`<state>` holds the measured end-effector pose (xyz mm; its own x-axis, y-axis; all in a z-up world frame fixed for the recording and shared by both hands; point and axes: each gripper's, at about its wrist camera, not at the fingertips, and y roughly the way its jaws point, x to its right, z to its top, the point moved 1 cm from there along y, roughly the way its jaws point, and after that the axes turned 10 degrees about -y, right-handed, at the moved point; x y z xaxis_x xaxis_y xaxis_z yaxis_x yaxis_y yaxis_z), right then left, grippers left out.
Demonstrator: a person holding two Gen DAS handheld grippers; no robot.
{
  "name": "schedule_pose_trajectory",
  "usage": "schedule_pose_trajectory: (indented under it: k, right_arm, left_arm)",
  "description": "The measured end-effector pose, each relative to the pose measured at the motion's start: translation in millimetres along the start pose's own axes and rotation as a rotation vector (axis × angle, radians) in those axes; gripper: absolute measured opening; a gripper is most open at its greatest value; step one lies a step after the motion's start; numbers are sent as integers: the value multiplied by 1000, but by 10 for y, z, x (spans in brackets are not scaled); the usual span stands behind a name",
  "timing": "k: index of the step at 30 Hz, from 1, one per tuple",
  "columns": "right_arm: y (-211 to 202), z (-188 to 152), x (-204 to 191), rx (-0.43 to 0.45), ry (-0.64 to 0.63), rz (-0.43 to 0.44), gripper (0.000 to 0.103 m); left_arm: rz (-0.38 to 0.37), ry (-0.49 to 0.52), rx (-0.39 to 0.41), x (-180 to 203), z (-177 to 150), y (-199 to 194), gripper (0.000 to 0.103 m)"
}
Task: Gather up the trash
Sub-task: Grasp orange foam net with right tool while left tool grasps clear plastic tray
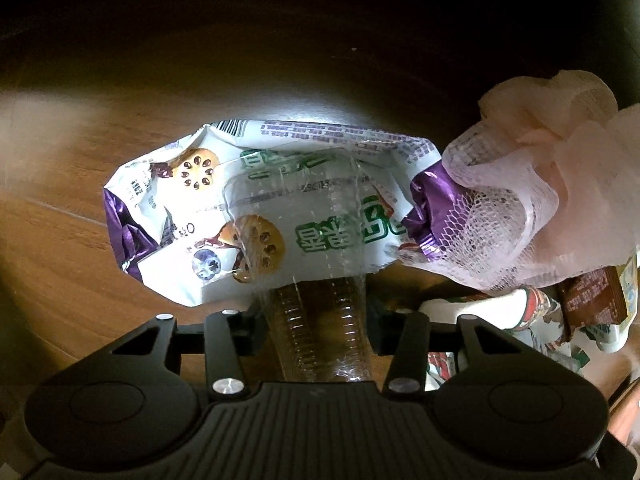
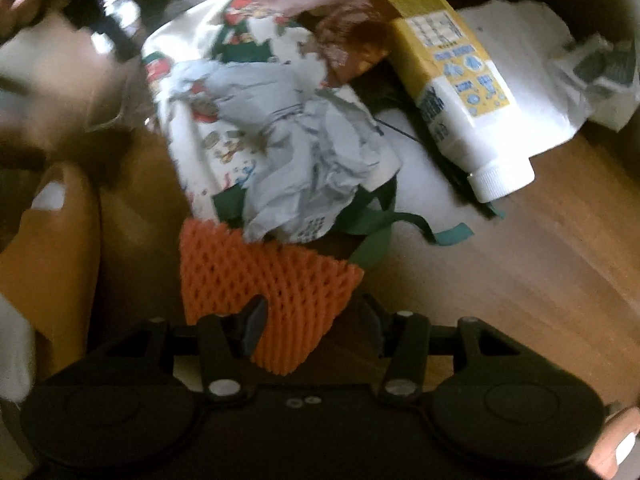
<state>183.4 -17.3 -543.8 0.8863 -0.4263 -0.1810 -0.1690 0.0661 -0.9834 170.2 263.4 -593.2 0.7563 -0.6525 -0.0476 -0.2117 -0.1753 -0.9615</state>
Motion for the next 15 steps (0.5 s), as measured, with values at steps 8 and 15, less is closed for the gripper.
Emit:
schedule_pose_trajectory:
  k: [8, 15]
  right_arm:
    - [-41, -21, 26, 20, -10, 38, 10]
    - [-273, -67, 19, 64, 26, 19, 9]
  left_arm:
    - [-1, 21, 6, -47, 30, -19, 43]
    - [-1, 52, 5, -52, -21, -175, 42]
